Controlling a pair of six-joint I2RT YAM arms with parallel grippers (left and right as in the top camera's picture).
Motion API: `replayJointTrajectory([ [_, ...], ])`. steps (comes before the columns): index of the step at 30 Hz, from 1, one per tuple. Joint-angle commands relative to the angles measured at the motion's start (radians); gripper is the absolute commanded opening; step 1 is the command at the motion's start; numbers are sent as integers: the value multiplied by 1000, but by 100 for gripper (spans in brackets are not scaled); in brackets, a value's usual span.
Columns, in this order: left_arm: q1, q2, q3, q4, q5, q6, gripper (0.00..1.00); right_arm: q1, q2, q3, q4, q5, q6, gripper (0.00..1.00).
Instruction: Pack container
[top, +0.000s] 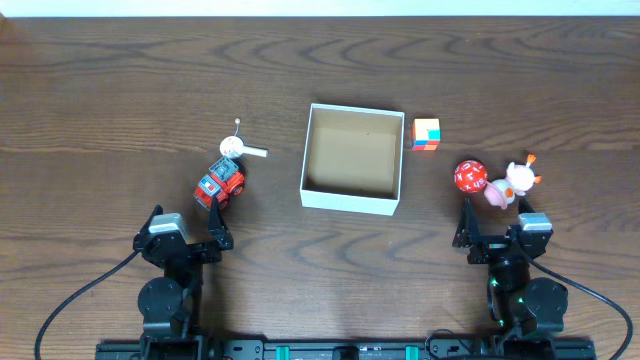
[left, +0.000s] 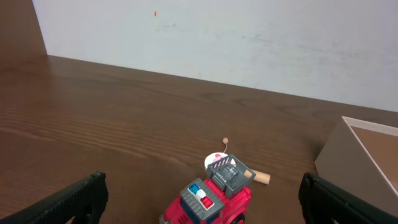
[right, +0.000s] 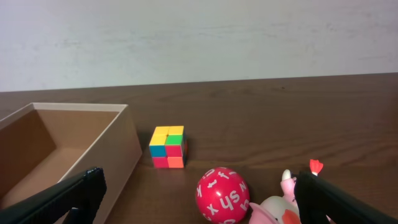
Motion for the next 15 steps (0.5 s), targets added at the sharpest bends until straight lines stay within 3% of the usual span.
replayJointTrajectory([
  [1, -5, -2, -24, -32, -8, -8, 98, -6, 0, -5, 0, -6, -4, 99],
  [15, -5, -2, -24, -32, -8, -9, 98, -6, 0, -5, 0, -4, -3, 99],
])
